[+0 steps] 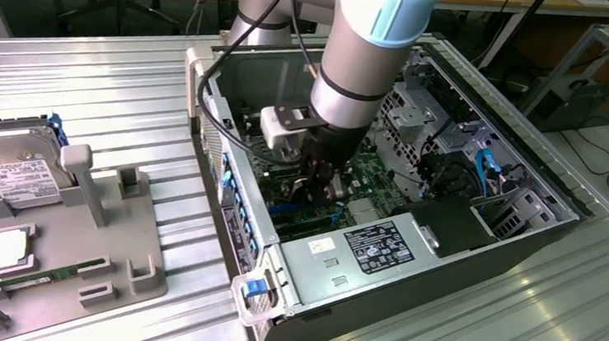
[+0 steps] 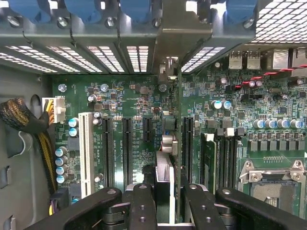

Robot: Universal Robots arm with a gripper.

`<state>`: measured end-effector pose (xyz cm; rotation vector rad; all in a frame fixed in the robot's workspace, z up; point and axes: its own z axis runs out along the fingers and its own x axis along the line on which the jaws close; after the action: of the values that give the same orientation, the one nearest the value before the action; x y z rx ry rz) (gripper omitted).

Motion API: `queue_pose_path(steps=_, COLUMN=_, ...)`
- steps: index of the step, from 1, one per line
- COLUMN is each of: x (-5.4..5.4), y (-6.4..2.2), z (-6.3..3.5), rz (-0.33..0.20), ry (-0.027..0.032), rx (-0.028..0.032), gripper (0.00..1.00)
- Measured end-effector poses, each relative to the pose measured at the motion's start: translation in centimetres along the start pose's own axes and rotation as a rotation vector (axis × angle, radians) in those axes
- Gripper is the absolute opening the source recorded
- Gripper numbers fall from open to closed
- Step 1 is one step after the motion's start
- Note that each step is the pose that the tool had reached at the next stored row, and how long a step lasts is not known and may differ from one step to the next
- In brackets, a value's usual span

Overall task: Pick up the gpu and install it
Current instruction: 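Insert the gpu into the slot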

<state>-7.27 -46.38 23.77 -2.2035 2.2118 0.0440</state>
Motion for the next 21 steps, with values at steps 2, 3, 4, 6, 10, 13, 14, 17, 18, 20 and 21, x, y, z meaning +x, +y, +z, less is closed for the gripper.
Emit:
queue_pose_path(steps=2, x=0.01, y=0.0, z=0.12, rz=0.0, ry=-0.0002, rx=-0.0001, gripper=0.28)
queue_pose_path(steps=3, x=0.01, y=0.0, z=0.12, rz=0.0, ry=-0.0001, rx=-0.0002, gripper=0.28)
queue_pose_path(steps=4, x=0.01, y=0.0, z=0.12, rz=0.0, ry=-0.0001, rx=-0.0002, gripper=0.28)
queue_pose_path(steps=6, x=0.01, y=0.0, z=0.12, rz=0.0, ry=-0.0001, rx=-0.0002, gripper=0.28)
queue_pose_path(steps=10, x=-0.02, y=0.0, z=0.13, rz=0.0, ry=-0.0004, rx=-0.0001, gripper=0.28)
queue_pose_path(steps=13, x=-0.17, y=0.0, z=0.11, rz=0.0, ry=-0.0003, rx=-0.0001, gripper=0.28)
queue_pose_path(steps=14, x=-0.2, y=0.0, z=0.12, rz=0.0, ry=-0.0004, rx=-0.0001, gripper=0.28)
queue_pose_path(steps=17, x=-0.29, y=0.0, z=0.12, rz=0.0, ry=-0.0003, rx=-0.0001, gripper=0.28)
queue_pose_path(steps=18, x=-0.3, y=0.0, z=0.12, rz=0.0, ry=-0.0003, rx=-0.0001, gripper=0.28)
queue_pose_path(steps=20, x=-0.31, y=0.01, z=0.13, rz=0.0, ry=-0.0002, rx=-0.0002, gripper=0.28)
queue_pose_path(steps=21, x=-0.32, y=0.02, z=0.17, rz=0.0, ry=-0.0003, rx=-0.0001, gripper=0.28)
